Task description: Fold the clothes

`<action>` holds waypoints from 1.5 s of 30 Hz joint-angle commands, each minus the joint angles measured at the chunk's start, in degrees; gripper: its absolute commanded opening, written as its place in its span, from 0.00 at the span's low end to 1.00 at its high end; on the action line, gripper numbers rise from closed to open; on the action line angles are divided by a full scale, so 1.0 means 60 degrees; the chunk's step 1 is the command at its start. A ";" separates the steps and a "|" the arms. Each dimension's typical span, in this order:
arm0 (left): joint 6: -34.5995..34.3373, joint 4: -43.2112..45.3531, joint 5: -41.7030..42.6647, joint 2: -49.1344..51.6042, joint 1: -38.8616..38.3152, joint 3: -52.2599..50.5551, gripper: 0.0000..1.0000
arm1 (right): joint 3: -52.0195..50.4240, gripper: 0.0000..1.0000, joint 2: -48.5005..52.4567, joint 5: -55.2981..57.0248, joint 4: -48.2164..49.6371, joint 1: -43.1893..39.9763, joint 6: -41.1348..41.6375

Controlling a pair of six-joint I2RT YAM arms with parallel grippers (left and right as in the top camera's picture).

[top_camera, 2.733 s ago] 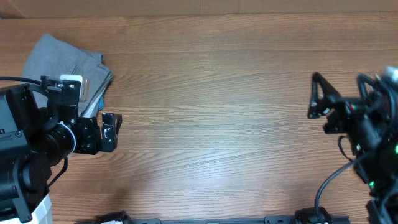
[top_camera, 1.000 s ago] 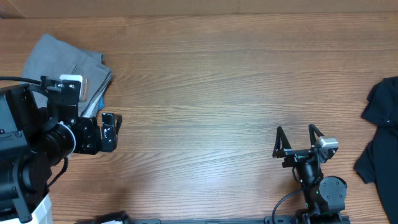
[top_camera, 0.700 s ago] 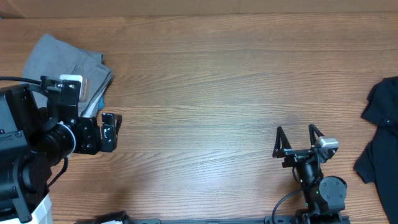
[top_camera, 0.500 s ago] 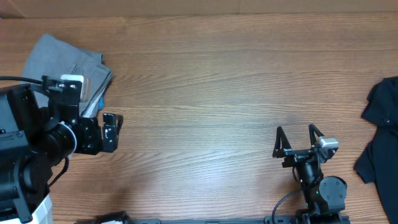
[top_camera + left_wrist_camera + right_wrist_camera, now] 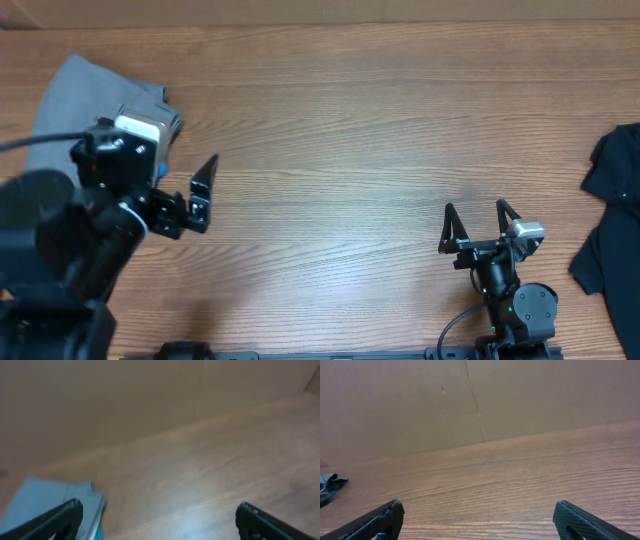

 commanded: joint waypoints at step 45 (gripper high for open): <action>-0.0914 0.5931 -0.0674 -0.8138 -0.0386 -1.2652 1.00 | -0.0102 1.00 -0.0113 -0.0051 0.0087 -0.0022 0.0055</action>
